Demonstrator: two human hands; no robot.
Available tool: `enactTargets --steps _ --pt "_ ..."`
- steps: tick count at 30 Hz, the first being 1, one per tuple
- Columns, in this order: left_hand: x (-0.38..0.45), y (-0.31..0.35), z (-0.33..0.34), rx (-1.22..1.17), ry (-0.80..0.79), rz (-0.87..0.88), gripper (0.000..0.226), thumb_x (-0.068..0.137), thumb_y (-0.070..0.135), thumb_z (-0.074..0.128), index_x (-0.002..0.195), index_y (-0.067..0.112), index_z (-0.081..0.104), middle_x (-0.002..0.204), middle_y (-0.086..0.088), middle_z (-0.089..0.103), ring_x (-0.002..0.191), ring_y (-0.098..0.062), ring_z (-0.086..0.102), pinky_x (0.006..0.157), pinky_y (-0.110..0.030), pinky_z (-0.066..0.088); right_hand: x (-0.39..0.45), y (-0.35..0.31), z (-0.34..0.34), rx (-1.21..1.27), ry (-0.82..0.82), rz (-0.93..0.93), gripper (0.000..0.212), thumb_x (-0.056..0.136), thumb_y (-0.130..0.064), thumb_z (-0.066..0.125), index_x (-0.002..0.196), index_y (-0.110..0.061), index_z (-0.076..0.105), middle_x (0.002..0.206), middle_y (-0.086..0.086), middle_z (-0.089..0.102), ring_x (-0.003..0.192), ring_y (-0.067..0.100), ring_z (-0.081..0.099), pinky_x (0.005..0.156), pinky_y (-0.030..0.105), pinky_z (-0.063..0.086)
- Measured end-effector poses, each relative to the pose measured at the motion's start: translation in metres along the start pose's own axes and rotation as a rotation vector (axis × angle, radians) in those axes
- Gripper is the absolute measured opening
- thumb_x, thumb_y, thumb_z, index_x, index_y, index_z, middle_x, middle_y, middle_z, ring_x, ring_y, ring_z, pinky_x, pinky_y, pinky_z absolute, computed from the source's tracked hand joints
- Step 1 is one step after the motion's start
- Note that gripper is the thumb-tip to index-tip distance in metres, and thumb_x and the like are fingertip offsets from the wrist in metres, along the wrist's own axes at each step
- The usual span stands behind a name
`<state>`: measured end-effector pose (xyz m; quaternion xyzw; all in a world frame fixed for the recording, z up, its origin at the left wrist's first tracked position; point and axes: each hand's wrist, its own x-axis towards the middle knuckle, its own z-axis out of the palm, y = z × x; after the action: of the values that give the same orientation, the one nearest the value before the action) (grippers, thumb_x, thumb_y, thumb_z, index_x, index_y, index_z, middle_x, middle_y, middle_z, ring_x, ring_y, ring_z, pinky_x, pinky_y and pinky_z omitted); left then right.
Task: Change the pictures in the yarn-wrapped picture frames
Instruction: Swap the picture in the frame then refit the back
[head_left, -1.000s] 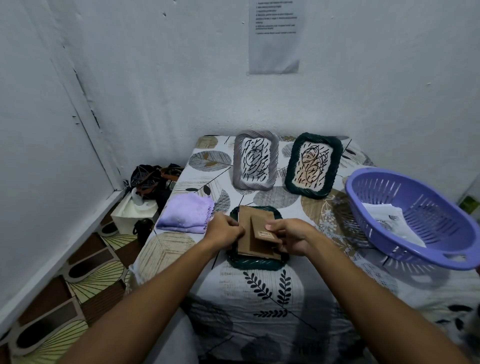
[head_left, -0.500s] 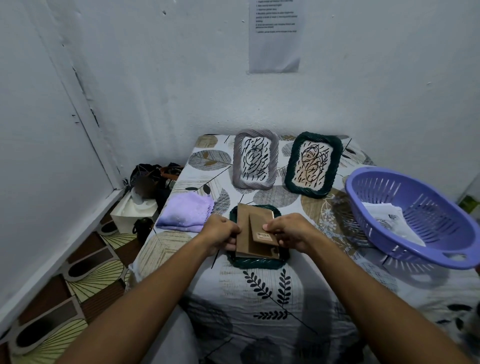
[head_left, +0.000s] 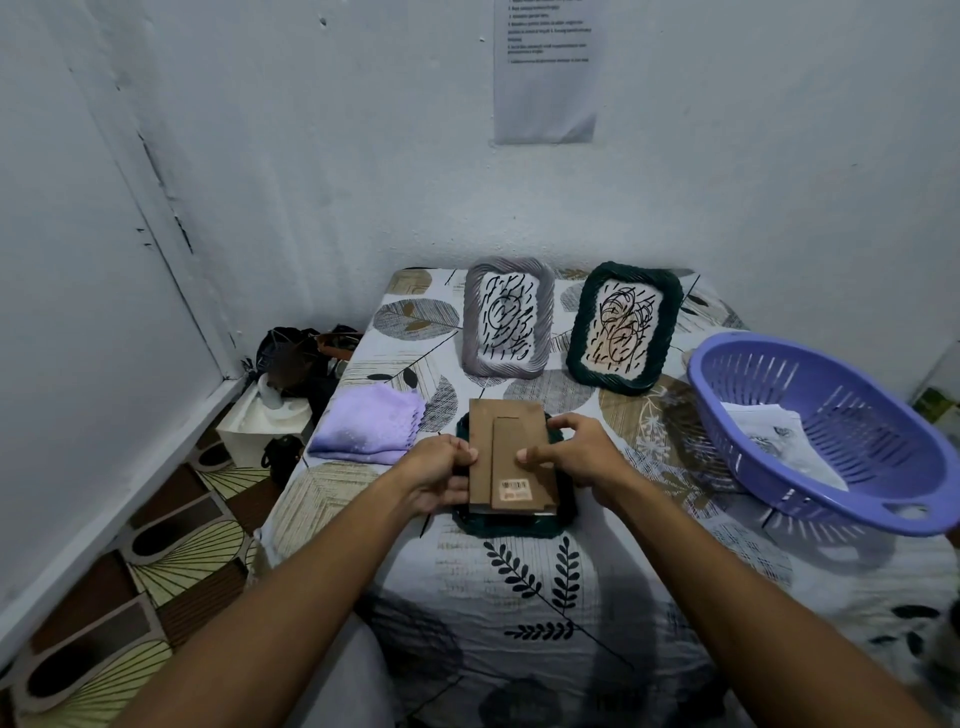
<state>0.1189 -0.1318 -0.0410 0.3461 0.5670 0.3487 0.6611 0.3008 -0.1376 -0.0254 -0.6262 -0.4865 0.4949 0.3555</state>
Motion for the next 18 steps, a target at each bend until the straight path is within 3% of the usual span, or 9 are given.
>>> enactTargets --steps 4,7,10,12,14,16,18 --pt "0.000 -0.001 0.003 -0.013 -0.007 0.019 0.024 0.098 0.000 0.045 0.079 0.014 0.046 0.075 -0.011 0.059 0.045 -0.017 0.064 0.045 -0.029 0.056 0.001 0.001 -0.001 0.065 0.001 0.029 0.063 0.063 0.001 0.083 0.117 -0.010 0.052 0.111 0.013 0.060 0.094 0.028 0.061 0.058 0.030 0.050" --pt "0.000 0.002 0.008 -0.018 -0.019 0.078 0.020 0.096 -0.001 0.050 0.081 0.012 0.048 0.072 -0.011 0.063 0.049 -0.017 0.065 0.050 -0.030 0.058 0.002 0.002 -0.006 0.213 -0.032 0.067 0.061 0.067 0.010 0.077 0.118 -0.009 0.050 0.108 0.018 0.061 0.082 0.029 0.064 0.048 0.029 0.051" --pt "0.002 0.004 0.015 0.107 -0.026 0.180 0.011 0.092 0.004 0.060 0.084 0.007 0.053 0.083 -0.017 0.065 0.060 -0.021 0.066 0.052 -0.030 0.058 0.003 0.004 -0.018 0.361 -0.045 0.113 0.059 0.071 0.015 0.071 0.119 -0.012 0.051 0.107 0.021 0.062 0.079 0.031 0.066 0.051 0.035 0.055" --pt "0.006 0.004 0.018 0.331 0.002 0.318 0.013 0.086 0.012 0.070 0.089 0.005 0.059 0.080 -0.013 0.065 0.059 -0.018 0.062 0.046 -0.025 0.050 0.002 0.007 -0.029 0.429 -0.017 0.126 0.057 0.073 0.015 0.068 0.120 -0.012 0.052 0.107 0.021 0.062 0.083 0.034 0.066 0.059 0.042 0.058" --pt "0.011 0.005 0.018 0.654 0.035 0.522 0.033 0.076 0.027 0.081 0.100 0.011 0.066 0.087 -0.004 0.068 0.069 -0.013 0.060 0.060 -0.025 0.049 -0.002 0.011 -0.042 0.418 0.046 0.116 0.058 0.074 0.014 0.068 0.122 -0.014 0.051 0.101 0.016 0.060 0.084 0.034 0.065 0.062 0.044 0.058" --pt "0.014 0.007 0.018 0.966 -0.024 0.698 0.059 0.069 0.042 0.083 0.118 0.015 0.064 0.108 0.001 0.065 0.091 -0.011 0.058 0.077 -0.024 0.045 -0.009 0.014 -0.056 0.353 0.110 0.095 0.058 0.075 0.013 0.067 0.123 -0.015 0.050 0.096 0.010 0.057 0.080 0.031 0.065 0.055 0.038 0.056" --pt "0.017 0.007 0.020 1.267 -0.146 0.782 0.084 0.068 0.056 0.078 0.137 0.018 0.050 0.137 0.000 0.051 0.125 -0.016 0.044 0.100 -0.026 0.036 -0.014 0.017 -0.068 0.322 0.150 0.089 0.058 0.077 0.013 0.066 0.125 -0.015 0.048 0.092 0.006 0.054 0.075 0.027 0.064 0.050 0.033 0.053"
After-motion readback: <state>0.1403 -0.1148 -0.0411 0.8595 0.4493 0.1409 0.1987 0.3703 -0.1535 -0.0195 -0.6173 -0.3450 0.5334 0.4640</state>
